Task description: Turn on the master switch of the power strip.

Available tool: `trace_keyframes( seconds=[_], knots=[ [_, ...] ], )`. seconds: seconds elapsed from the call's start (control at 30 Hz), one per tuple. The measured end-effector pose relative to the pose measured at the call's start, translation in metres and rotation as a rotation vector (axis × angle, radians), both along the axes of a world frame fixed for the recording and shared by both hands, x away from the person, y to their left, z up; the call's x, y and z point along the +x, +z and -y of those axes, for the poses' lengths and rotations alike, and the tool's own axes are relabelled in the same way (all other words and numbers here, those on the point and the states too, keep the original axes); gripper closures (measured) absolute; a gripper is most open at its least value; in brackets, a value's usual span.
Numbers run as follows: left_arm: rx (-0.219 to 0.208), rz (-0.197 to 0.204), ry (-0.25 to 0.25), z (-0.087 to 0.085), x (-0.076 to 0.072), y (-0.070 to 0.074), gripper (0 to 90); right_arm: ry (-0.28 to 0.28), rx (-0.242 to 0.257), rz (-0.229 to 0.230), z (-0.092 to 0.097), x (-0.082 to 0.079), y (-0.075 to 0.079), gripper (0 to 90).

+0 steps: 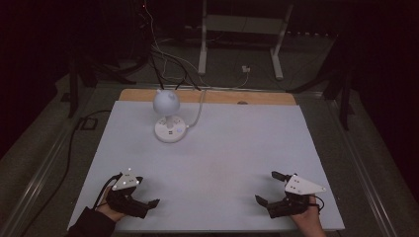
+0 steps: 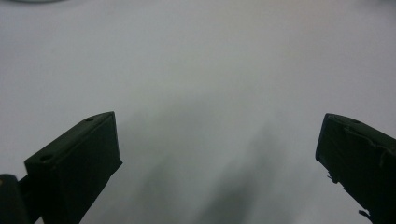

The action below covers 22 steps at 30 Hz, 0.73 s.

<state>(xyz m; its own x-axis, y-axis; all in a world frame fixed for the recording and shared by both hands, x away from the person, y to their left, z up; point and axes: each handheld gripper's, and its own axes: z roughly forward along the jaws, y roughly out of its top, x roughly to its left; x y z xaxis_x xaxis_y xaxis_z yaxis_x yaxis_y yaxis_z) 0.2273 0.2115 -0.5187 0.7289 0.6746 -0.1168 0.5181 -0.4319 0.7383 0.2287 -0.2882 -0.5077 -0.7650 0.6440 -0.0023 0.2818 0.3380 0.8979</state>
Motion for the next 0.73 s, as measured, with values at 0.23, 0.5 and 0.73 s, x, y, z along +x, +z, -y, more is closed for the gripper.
trace_keyframes(
  seconds=[0.23, 0.5, 0.73],
  knots=[
    [0.046, -0.012, 0.014, -0.007, -0.009, -0.004, 0.3, -0.001, -0.002, 0.001, 0.0, 0.0, 0.0, 0.0],
    [0.064, 0.0, 0.027, -0.011, -0.005, -0.01, 0.3, 0.003, -0.006, -0.004, 0.001, 0.001, -0.001, 0.0],
    [0.049, 0.019, 0.039, -0.011, -0.005, -0.009, 0.3, 0.004, -0.011, -0.004, 0.0, 0.001, -0.002, 0.0]
  ],
)
